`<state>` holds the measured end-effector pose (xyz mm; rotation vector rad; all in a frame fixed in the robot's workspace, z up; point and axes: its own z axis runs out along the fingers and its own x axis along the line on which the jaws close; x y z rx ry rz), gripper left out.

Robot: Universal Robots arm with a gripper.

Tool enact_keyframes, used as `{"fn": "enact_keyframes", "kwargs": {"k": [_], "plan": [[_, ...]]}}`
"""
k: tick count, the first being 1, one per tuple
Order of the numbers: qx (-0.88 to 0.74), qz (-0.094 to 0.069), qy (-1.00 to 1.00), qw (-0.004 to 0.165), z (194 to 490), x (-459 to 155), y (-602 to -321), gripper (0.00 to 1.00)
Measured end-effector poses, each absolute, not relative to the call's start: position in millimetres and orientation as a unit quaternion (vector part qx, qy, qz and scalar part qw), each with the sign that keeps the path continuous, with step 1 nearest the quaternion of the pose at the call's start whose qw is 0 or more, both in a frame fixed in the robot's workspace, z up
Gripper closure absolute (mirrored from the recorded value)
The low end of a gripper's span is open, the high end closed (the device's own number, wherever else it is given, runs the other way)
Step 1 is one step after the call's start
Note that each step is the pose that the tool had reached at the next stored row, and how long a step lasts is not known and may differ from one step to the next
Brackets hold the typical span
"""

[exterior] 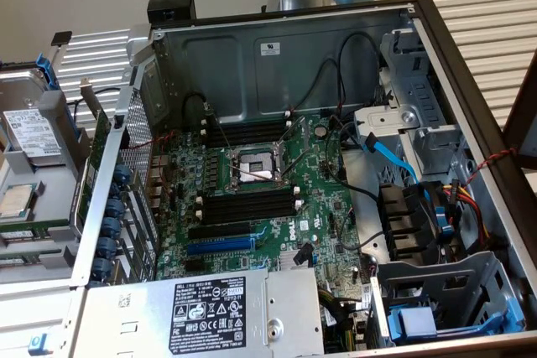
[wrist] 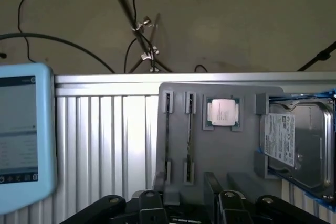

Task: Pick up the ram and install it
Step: 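Pick up the ram and move it above insertion slot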

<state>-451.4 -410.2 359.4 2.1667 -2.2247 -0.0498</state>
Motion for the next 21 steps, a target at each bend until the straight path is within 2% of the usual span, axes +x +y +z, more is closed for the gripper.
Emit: {"fn": "enact_keyframes", "kwargs": {"k": [21], "plan": [[0.695,-0.016,-0.719,0.018,321,-439,-420,0.58]]}}
